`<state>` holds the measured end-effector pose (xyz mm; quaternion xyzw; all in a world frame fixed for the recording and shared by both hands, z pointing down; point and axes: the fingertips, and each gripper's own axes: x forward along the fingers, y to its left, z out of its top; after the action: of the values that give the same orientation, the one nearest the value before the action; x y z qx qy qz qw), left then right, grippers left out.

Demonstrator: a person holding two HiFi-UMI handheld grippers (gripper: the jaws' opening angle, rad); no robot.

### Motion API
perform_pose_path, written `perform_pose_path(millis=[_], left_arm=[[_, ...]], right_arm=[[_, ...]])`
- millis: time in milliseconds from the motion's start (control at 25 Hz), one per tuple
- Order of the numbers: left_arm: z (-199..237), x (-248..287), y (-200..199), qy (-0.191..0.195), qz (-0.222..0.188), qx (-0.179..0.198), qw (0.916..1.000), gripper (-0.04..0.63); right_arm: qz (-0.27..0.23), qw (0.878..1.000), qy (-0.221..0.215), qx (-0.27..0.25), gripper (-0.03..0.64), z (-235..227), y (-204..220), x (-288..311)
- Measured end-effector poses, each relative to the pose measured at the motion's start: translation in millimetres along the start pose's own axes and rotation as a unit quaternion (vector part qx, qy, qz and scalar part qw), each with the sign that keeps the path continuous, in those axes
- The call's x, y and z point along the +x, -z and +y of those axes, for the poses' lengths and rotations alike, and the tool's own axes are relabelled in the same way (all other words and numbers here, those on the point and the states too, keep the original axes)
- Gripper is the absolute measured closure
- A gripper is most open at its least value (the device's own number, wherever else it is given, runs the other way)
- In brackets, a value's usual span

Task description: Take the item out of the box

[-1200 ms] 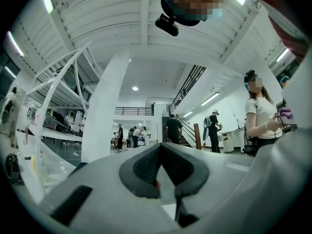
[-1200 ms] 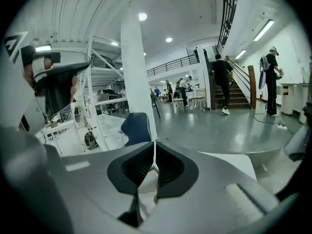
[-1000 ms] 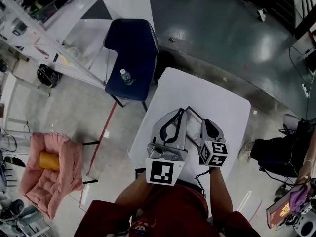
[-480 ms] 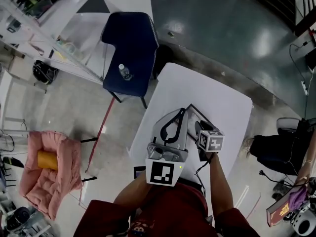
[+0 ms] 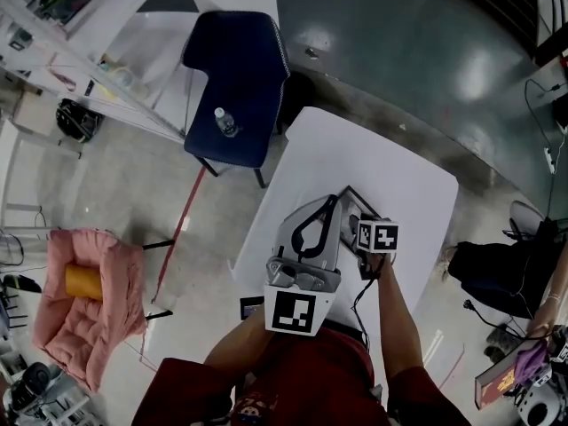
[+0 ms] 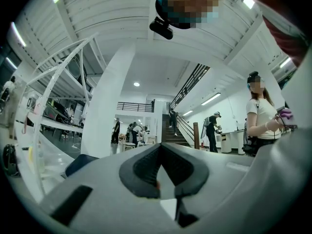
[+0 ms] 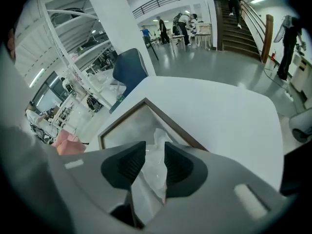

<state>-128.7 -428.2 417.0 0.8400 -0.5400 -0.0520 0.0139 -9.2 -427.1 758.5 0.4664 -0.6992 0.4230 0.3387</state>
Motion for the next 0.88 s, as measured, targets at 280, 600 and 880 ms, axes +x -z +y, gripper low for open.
perform_pose_path(millis=[280,600,880], left_arm=[[4.7,0.3,7.2,0.001,0.008,0.002,1.0,0.592],[8.9,-1.1,7.9,-0.005,0.012,0.002,0.9999,0.592],[5.1,-2.9,4.9,-0.005,0.014,0.001,0.9999,0.592]], right_arm=[[0.052,0.999,0.008,0.002,0.492,0.2,12.9,24.3],[0.072,0.997,0.027,0.011,0.569,-5.2,21.8,35.7],[0.074,0.997,0.022,0.003,0.604,-3.5,22.5,28.6]])
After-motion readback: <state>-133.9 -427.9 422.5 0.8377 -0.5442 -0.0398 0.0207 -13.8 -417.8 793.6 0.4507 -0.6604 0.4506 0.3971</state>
